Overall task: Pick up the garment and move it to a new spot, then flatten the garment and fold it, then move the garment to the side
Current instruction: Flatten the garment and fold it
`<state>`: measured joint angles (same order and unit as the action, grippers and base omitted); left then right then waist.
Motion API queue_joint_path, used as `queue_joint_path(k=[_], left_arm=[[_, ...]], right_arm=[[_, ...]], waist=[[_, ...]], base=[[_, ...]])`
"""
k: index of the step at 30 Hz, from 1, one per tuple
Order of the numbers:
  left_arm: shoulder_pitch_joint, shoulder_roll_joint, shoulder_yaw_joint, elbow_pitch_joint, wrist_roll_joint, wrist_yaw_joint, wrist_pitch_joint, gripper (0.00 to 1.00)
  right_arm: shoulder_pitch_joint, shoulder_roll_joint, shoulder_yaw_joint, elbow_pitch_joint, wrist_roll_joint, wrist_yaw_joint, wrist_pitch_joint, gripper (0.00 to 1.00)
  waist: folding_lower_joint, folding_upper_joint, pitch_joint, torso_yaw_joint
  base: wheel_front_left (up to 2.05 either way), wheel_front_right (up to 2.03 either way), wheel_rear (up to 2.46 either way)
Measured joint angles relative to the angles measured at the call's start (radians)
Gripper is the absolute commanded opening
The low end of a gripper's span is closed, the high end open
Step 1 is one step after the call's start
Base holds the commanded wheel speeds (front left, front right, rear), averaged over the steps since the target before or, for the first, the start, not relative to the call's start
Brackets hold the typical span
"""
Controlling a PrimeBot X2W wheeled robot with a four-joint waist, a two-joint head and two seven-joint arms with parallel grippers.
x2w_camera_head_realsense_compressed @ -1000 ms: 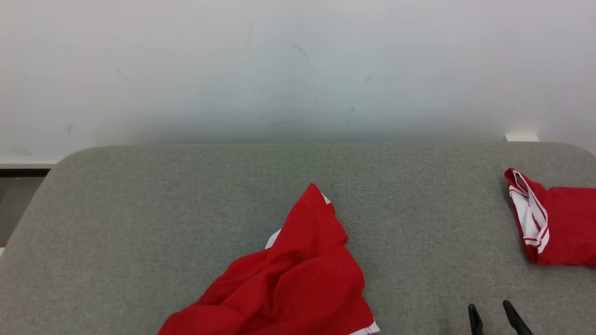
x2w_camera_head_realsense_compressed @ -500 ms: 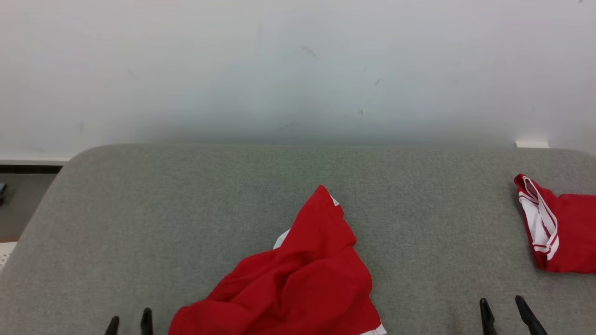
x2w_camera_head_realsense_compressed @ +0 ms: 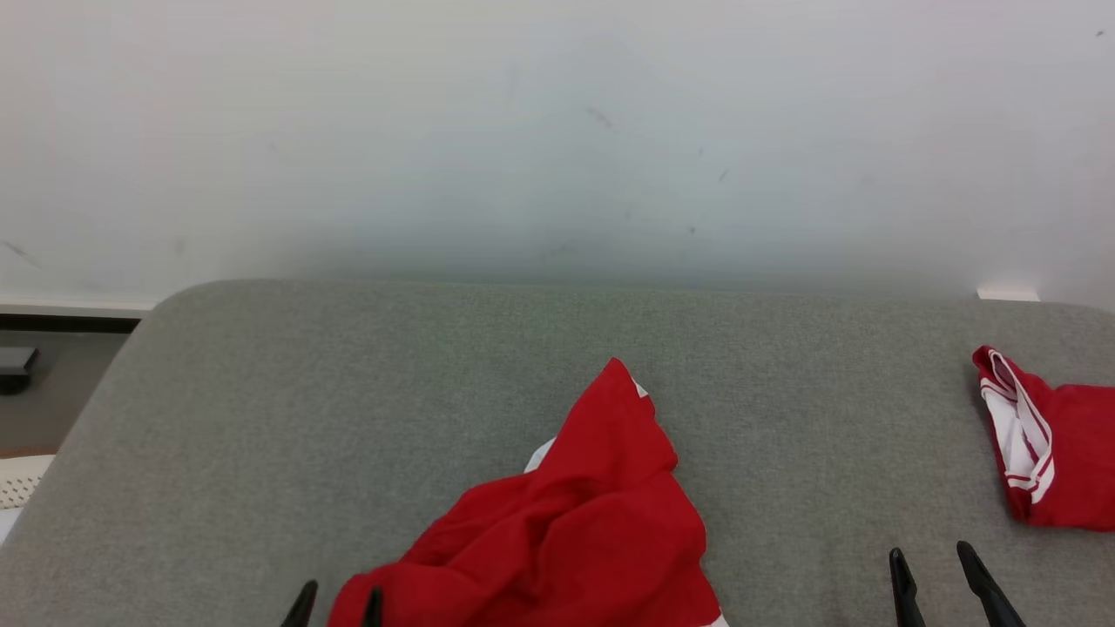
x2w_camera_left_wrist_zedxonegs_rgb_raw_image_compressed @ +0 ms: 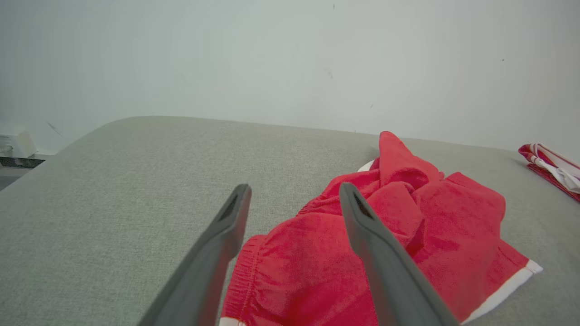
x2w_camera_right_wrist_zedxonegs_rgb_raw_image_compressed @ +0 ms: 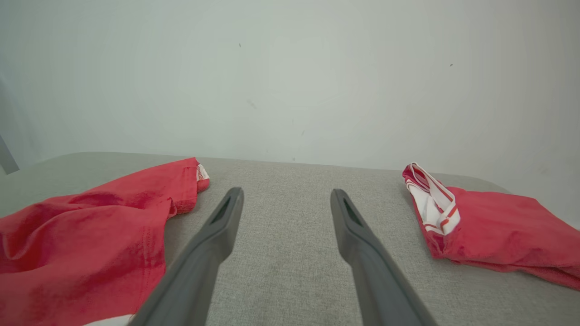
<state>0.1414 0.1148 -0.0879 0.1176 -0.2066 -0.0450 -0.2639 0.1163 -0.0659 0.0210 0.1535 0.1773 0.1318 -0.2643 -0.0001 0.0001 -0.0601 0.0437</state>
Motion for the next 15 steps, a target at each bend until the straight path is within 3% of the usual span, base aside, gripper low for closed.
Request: queue_joint_path(k=[15], left_arm=[[0.021,-0.052,0.063,0.060,0.078,-0.051,0.000,1.00]], right_arm=[[0.003,0.009,0.023,0.026,0.003,0.000,0.000,1.00]], waist=[[0.0001,0.0000,-0.003,-0.029]], base=[[0.00,0.00,0.00]])
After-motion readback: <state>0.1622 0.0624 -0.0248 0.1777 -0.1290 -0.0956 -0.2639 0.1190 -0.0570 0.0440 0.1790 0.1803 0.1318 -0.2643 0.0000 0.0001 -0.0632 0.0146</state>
